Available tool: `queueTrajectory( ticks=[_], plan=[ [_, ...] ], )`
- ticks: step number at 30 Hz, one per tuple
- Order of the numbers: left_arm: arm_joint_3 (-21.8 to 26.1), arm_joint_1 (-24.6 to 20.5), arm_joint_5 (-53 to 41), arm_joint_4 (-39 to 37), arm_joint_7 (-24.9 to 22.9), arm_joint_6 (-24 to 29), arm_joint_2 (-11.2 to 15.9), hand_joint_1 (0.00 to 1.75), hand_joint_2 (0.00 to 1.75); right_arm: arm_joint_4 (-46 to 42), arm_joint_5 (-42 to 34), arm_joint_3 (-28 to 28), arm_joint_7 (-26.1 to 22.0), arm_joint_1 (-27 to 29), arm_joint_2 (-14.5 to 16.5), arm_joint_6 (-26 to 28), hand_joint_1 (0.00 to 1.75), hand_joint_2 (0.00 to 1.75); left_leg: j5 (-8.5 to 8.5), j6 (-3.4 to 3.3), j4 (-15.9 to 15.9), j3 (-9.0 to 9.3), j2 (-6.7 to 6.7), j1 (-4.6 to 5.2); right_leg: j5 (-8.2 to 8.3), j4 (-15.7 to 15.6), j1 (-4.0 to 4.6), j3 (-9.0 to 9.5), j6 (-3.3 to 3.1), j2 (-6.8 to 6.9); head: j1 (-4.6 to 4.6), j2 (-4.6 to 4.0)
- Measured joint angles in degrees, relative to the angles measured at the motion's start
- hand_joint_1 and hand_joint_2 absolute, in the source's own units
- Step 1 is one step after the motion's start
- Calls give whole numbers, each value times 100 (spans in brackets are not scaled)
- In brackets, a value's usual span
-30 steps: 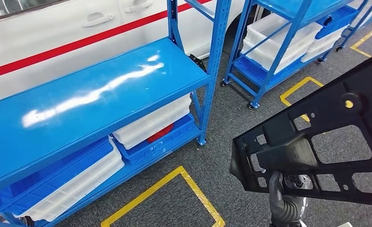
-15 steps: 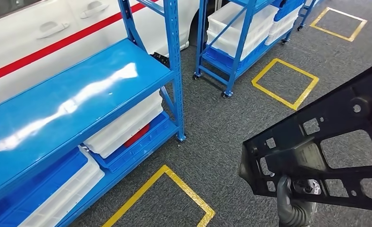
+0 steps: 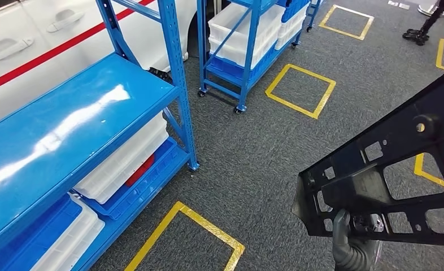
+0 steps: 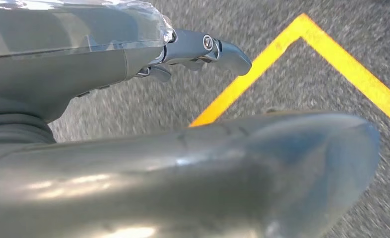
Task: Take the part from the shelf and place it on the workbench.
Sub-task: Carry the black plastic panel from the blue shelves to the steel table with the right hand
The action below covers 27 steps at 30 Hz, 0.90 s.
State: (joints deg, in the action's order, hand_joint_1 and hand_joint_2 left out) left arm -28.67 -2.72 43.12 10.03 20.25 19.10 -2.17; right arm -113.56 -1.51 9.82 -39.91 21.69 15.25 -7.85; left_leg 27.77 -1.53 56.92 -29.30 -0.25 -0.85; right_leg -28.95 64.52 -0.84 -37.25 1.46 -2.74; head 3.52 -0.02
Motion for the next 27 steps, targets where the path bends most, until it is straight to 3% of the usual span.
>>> queueTrajectory(
  ticks=[2,3,4,6,7,9,10,12,14,16,17,18,19,21,23,25,27],
  plan=[
    [-8,22,-1,-12,-5,-2,46,0,0,0,-50,30,2,-14,17,-8,175,175,-6,-17,1,-22,152,26,-348,724,-6,-323,32,187,-1,0],
    [-17,29,-3,-18,-7,-3,65,0,0,-1,-73,53,2,-15,30,-15,175,175,-6,-18,3,-28,230,36,-406,944,-12,-408,45,220,-1,0],
    [-31,29,-5,-22,-7,-5,83,0,0,-1,-90,77,1,-15,43,-19,175,175,-4,-15,5,-29,305,41,-360,962,-15,-389,51,243,-1,0],
    [-62,15,-9,-24,8,-6,103,0,0,-8,-100,108,1,-16,72,-22,175,175,9,3,7,-12,430,44,-40,375,-11,-28,33,352,-1,0],
    [-78,8,-9,-24,24,-2,112,0,0,-16,-93,112,1,-23,86,-17,175,175,23,25,13,1,487,58,89,-37,10,204,4,493,-1,0],
    [-99,-2,-6,-24,69,8,122,0,0,-45,-67,111,1,-42,117,4,175,175,50,77,24,23,586,88,209,-548,57,471,-79,671,1,0],
    [-104,-6,-2,-24,90,13,128,0,0,-58,-53,110,1,-50,129,22,175,175,59,106,26,31,637,103,199,-613,79,484,-119,681,1,0],
    [-109,-21,5,-24,110,15,133,0,0,-77,-44,109,-1,-49,141,59,175,175,86,169,36,39,679,96,232,-634,73,458,-184,545,0,0],
    [-116,-28,8,-24,110,18,141,0,0,-97,-43,103,-2,-56,157,81,175,175,276,232,267,-51,453,73,272,-670,46,449,-252,426,-1,0],
    [-127,-20,19,-26,97,20,147,0,0,-114,-36,83,-2,-75,180,96,175,175,656,262,923,-344,174,55,299,-678,37,430,-298,310,1,0],
    [-132,-13,30,-28,84,20,147,0,0,-114,-29,74,-2,-81,187,109,175,175,818,266,1306,-521,125,52,308,-676,41,419,-310,246,1,0],
    [-133,-7,43,-30,69,22,148,0,0,-114,-20,64,-2,-82,190,132,175,175,890,270,1583,-652,102,50,313,-672,45,413,-316,172,1,0],
    [-133,-1,57,-32,54,24,148,0,0,-113,-10,55,-2,-83,190,159,175,175,845,270,1667,-697,88,45,316,-664,46,411,-317,88,1,0],
    [-132,7,75,-32,37,28,157,0,0,-113,17,25,-2,-86,189,225,175,175,466,261,1194,-500,19,22,315,-636,42,416,-304,-80,0,0],
    [-132,11,97,-36,36,26,169,0,0,-113,42,-14,-2,-93,183,295,175,175,140,244,471,-204,-247,-13,305,-584,41,390,-259,-224,0,0],
    [-132,10,119,-40,41,21,174,0,0,-116,55,-50,-2,-98,165,365,175,175,76,211,175,-104,-421,-13,321,-554,36,331,-180,-345,0,0],
    [-132,0,131,-42,44,17,173,0,0,-126,67,-69,-2,-93,132,426,175,175,49,138,141,-103,-320,2,357,-554,15,282,-97,-448,0,0]
  ],
)
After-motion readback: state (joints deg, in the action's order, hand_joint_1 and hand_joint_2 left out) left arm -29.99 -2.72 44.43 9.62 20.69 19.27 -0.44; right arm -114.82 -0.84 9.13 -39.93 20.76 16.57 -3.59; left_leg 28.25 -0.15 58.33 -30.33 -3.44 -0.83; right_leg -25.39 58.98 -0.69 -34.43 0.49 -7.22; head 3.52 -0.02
